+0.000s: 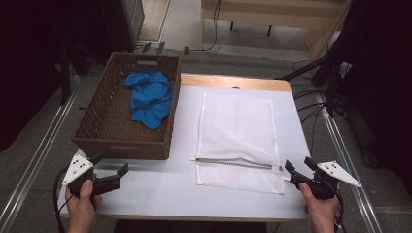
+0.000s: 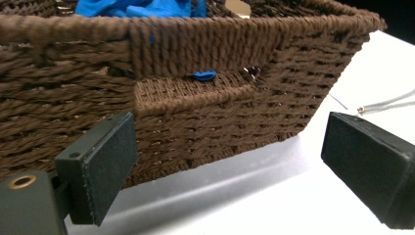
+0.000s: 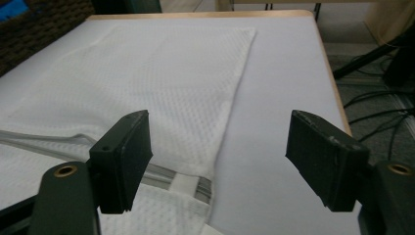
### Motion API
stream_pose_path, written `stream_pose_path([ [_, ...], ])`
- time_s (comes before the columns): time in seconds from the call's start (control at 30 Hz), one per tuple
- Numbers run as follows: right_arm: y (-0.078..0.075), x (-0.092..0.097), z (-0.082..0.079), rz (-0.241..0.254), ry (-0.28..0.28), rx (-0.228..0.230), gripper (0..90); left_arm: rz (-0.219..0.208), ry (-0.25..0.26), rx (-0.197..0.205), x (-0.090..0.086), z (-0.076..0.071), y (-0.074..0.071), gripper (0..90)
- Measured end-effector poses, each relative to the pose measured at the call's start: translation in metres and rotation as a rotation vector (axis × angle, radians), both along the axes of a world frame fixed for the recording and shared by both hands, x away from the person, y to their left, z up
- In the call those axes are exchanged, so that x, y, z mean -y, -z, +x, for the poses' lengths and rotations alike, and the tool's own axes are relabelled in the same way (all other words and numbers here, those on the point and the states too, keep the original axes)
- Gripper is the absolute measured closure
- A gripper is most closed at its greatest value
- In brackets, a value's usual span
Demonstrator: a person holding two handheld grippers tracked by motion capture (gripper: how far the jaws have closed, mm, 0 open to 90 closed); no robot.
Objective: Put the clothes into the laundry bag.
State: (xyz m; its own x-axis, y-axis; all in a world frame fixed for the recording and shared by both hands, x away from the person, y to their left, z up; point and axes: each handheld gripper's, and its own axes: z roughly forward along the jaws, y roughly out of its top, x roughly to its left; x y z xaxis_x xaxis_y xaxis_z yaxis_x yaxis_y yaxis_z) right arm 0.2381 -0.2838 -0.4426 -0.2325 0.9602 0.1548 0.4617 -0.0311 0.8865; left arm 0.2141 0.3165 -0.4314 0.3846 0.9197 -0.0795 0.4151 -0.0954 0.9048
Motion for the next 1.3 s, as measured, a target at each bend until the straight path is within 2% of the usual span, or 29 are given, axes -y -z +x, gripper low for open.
stream_pose_path([
  [0.03,0.000,0.000,0.000,0.000,0.000,0.000,27.5,0.000,0.000,0.000,0.000,0.000,0.000,6.7],
  [0.07,-0.002,-0.004,0.000,0.005,-0.006,-0.001,32.9,0.005,-0.002,-0.001,0.001,0.000,0.001,6.7],
  [0.1,-0.004,-0.012,0.001,0.006,-0.052,0.014,43.9,0.004,0.002,-0.002,0.001,-0.001,0.001,6.7],
  [0.13,-0.005,-0.017,0.002,0.005,-0.072,0.008,49.3,0.001,0.002,-0.002,0.001,-0.001,0.001,6.7],
  [0.17,-0.005,-0.017,0.002,0.005,-0.072,0.008,49.3,0.001,0.002,-0.002,0.001,-0.001,0.001,6.7],
  [0.2,-0.004,-0.023,0.003,-0.003,-0.097,0.011,54.0,-0.002,0.001,-0.001,0.001,0.000,0.001,6.7],
  [0.23,-0.003,-0.035,0.004,-0.029,-0.129,0.006,62.8,-0.004,0.004,-0.002,0.001,-0.001,0.001,6.7],
  [0.3,-0.002,-0.040,0.006,-0.037,-0.145,0.004,65.0,-0.001,0.011,-0.001,0.002,-0.001,0.001,6.8],
  [0.33,0.001,-0.050,0.007,-0.062,-0.170,0.003,69.0,0.000,0.013,-0.002,0.003,-0.001,0.001,6.7],
  [0.4,0.001,-0.053,0.008,-0.077,-0.172,0.012,69.5,0.000,0.019,-0.004,0.004,-0.002,0.001,6.8],
  [0.43,0.001,-0.058,0.010,-0.052,-0.212,-0.001,68.2,-0.001,0.021,-0.004,0.004,-0.002,0.001,6.8],
  [0.47,0.001,-0.058,0.010,-0.052,-0.212,-0.001,68.2,-0.003,0.023,-0.003,0.004,-0.002,0.002,6.8],
  [0.5,0.002,-0.060,0.012,-0.035,-0.237,-0.010,67.5,-0.002,0.024,-0.004,0.004,-0.002,0.002,6.8],
  [0.53,0.005,-0.065,0.018,-0.016,-0.279,-0.049,65.8,-0.002,0.023,-0.005,0.004,-0.002,0.002,6.9],
  [0.57,0.005,-0.065,0.018,-0.016,-0.279,-0.049,65.8,-0.005,0.023,-0.006,0.004,-0.002,0.003,6.9],
  [0.63,0.009,-0.071,0.023,-0.003,-0.317,-0.078,67.2,-0.007,0.023,-0.012,0.004,-0.001,0.004,7.0],
  [0.7,0.013,-0.084,0.026,-0.081,-0.307,-0.079,67.2,-0.003,0.025,-0.016,0.005,-0.001,0.005,7.1],
  [0.8,0.018,-0.092,0.029,-0.128,-0.304,-0.088,68.2,0.012,0.028,-0.026,0.007,0.000,0.007,7.1],
  [1.0,0.025,-0.102,0.035,-0.127,-0.342,-0.102,74.8,0.003,0.025,-0.036,0.008,0.000,0.008,7.1],
  [1.13,0.027,-0.110,0.042,-0.156,-0.348,-0.133,75.9,-0.007,0.021,-0.041,0.008,-0.001,0.008,7.1],
  [1.23,0.028,-0.116,0.053,-0.181,-0.347,-0.185,75.8,-0.011,0.022,-0.041,0.008,-0.001,0.008,7.1],
  [1.27,0.029,-0.120,0.059,-0.191,-0.346,-0.227,74.7,-0.013,0.023,-0.041,0.008,-0.001,0.008,7.1],
  [1.3,0.029,-0.120,0.059,-0.191,-0.346,-0.227,74.7,-0.014,0.022,-0.044,0.007,-0.001,0.008,7.1],
])
